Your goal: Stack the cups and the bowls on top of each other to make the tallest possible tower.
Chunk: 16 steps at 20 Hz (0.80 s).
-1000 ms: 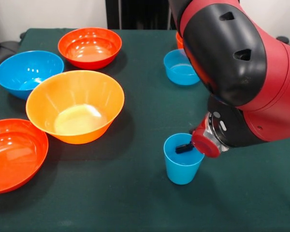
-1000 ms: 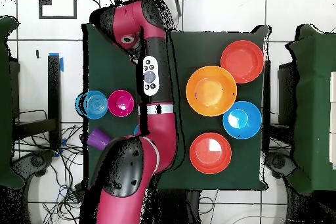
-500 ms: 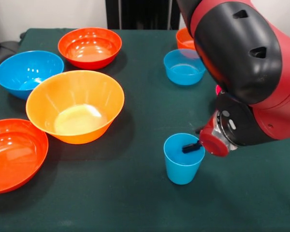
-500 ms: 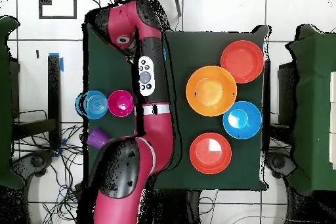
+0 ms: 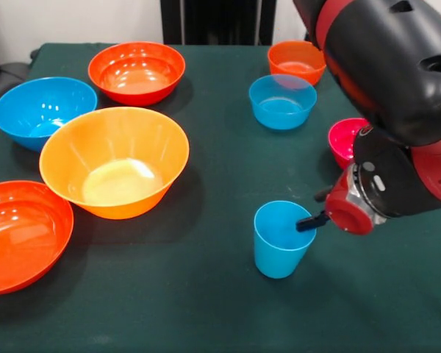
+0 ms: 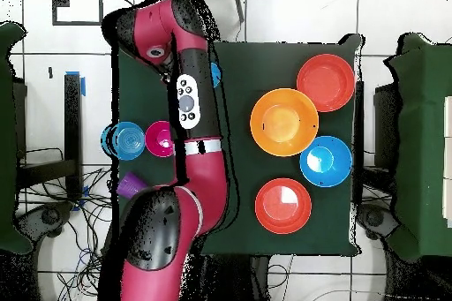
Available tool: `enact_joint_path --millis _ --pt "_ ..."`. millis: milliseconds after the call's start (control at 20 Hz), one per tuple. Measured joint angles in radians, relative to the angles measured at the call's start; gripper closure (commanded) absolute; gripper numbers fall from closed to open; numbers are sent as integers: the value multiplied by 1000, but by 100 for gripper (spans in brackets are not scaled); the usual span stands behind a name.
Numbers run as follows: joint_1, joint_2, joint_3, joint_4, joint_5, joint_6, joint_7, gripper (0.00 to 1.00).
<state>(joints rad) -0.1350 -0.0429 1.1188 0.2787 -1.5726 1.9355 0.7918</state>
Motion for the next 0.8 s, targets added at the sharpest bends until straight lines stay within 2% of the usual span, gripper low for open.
enact_joint_path --millis 500,800 --pt "4 -39 26 -3 -24 0 0 0" --pt "4 -64 95 -15 -102 -42 0 0"
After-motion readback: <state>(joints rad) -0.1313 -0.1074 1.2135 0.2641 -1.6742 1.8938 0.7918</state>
